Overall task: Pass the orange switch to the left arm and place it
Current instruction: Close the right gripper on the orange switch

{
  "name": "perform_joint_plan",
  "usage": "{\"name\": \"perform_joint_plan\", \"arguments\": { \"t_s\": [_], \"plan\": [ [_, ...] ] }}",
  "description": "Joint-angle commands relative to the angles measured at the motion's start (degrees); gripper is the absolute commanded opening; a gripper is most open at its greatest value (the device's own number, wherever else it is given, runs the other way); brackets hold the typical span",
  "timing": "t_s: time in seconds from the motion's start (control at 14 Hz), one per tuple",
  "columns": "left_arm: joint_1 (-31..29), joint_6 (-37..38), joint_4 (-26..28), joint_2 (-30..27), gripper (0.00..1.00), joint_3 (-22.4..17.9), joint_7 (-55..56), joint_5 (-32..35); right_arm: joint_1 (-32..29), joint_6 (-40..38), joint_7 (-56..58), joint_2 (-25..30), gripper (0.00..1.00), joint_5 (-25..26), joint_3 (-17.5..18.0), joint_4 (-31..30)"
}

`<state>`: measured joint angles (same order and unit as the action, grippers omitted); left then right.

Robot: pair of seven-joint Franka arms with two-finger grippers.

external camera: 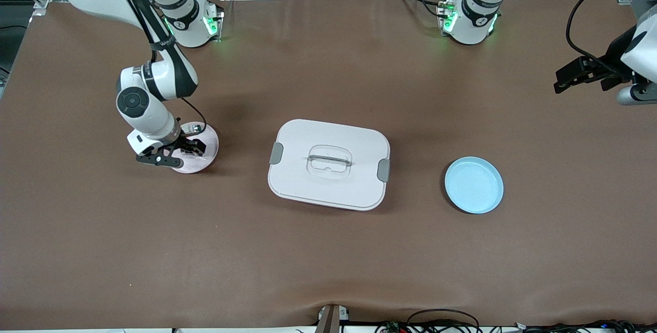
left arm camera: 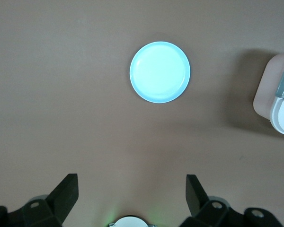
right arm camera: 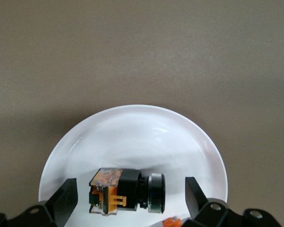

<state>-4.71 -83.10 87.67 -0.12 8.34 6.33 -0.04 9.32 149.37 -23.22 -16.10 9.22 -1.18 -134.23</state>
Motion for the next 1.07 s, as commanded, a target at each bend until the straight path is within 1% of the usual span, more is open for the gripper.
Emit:
{"name": "perform_joint_plan", "arguments": {
  "t_s": [0.0,0.5,1.0],
  "plan": [
    [-0.3,0.92,-0.04,-0.58,1.0,0.19,-1.49,0.04,0.43,0.83,-2.09,0.11,1.0,1.68,-0.22,-0.68],
    [-0.3,0.92,0.05,-0.32,1.0,0.19,-1.41,0.04,0.52,4.34,-2.96,-1.47,1.0,1.68,-0.22,-2.78],
    [-0.3,0.57,-0.04,0.3,1.0,0.1,-1.23,0.04,1.05,4.79,-3.15,-2.27,1.0,1.68,-0.31,-2.79]
  ]
}}
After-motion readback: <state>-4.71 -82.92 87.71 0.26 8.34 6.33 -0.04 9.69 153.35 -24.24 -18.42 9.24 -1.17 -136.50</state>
